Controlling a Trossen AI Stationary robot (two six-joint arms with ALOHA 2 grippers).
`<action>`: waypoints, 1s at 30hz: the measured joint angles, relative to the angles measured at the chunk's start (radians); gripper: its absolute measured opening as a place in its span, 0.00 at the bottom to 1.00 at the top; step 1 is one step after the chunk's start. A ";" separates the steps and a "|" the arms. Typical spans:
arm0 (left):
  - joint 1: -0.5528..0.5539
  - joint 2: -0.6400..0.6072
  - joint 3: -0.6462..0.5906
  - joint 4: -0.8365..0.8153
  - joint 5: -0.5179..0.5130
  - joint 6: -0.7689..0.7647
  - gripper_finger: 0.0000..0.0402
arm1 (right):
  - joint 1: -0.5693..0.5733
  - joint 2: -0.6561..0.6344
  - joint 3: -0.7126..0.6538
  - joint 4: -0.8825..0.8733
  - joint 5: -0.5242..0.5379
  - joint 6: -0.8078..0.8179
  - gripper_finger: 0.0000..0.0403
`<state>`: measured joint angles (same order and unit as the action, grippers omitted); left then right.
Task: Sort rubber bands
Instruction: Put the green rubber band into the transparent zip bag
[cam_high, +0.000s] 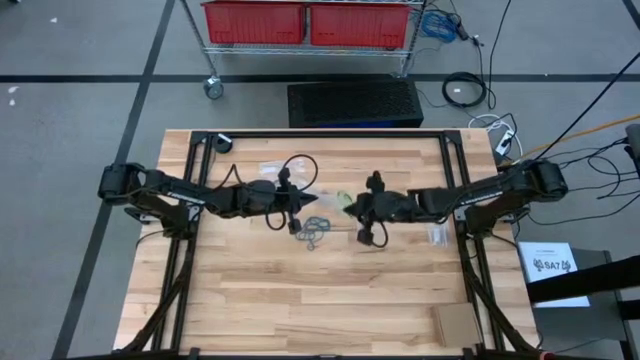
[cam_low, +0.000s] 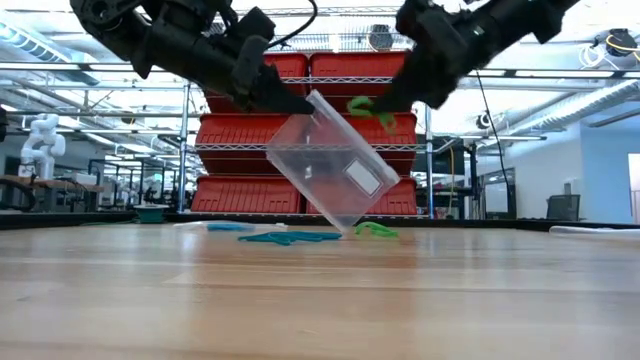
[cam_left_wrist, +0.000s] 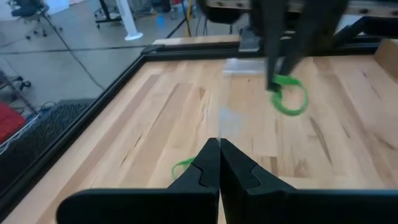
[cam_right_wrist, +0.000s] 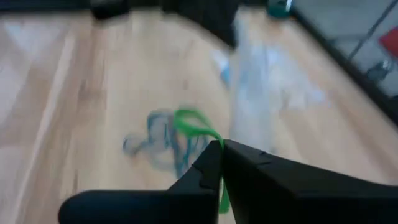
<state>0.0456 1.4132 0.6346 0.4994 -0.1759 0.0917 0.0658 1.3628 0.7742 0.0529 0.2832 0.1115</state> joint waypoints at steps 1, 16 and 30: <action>0.000 0.000 0.000 0.001 0.001 0.000 0.00 | -0.014 0.002 0.000 0.023 -0.001 -0.015 0.00; 0.000 0.000 0.000 -0.001 0.008 0.000 0.00 | -0.092 0.130 0.000 0.169 -0.083 -0.069 0.00; 0.000 0.000 0.000 0.001 0.016 -0.001 0.00 | -0.129 0.163 0.041 0.236 -0.207 -0.097 0.00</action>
<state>0.0456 1.4128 0.6346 0.5006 -0.1600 0.0910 -0.0636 1.5262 0.8150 0.2888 0.0766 0.0141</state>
